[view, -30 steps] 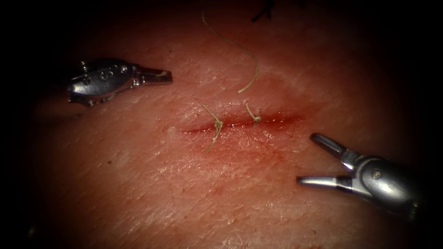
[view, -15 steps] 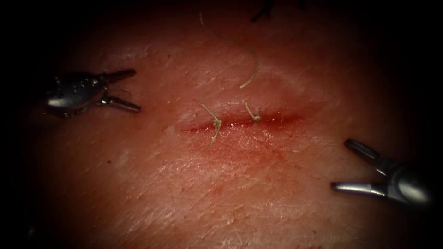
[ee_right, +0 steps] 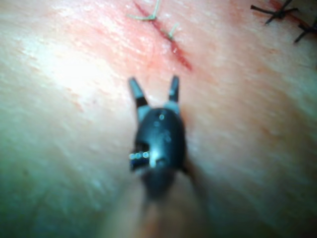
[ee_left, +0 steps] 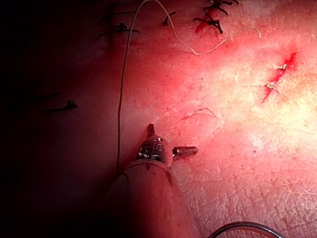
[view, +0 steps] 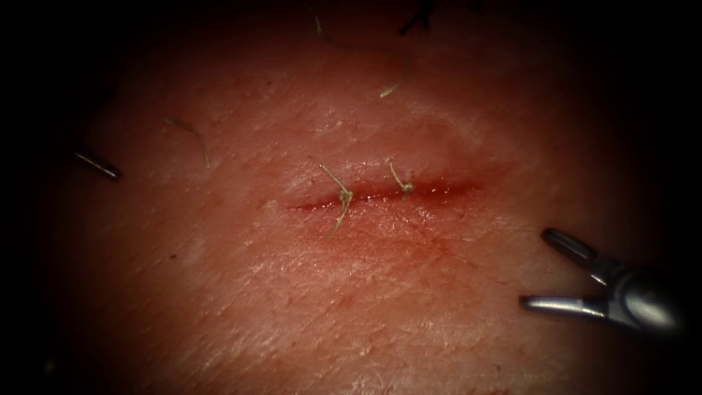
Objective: Wound Closure
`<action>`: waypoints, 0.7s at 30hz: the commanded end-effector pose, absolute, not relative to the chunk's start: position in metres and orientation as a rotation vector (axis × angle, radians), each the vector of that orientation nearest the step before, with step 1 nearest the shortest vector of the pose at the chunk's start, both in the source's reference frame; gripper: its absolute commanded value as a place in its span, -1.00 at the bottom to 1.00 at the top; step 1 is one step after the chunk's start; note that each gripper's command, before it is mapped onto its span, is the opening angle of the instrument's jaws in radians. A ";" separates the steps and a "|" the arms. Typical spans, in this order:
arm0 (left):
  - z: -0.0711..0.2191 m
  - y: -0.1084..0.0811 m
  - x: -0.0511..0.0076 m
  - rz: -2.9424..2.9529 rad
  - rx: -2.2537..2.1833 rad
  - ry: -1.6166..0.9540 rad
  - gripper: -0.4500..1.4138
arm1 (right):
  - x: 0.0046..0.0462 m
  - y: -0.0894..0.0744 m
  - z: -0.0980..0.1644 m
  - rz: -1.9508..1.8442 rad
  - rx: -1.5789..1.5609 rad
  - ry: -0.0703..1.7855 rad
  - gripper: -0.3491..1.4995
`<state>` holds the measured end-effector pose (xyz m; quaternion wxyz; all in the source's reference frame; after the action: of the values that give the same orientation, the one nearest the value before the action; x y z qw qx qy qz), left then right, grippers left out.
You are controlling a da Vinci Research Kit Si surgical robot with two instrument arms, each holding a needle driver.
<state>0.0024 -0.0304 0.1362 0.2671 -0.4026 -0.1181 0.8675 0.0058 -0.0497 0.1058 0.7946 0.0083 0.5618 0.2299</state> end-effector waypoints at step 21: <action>0.120 -0.036 -0.0188 2.283 -1.648 -0.400 0.51 | 0.0083 -0.045 0.104 0.392 0.106 1.194 0.76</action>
<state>-0.0186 -0.0362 0.1192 0.1424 -0.5763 -0.1415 0.7922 0.0079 -0.0448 0.1031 0.8094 0.0488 0.5579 0.1766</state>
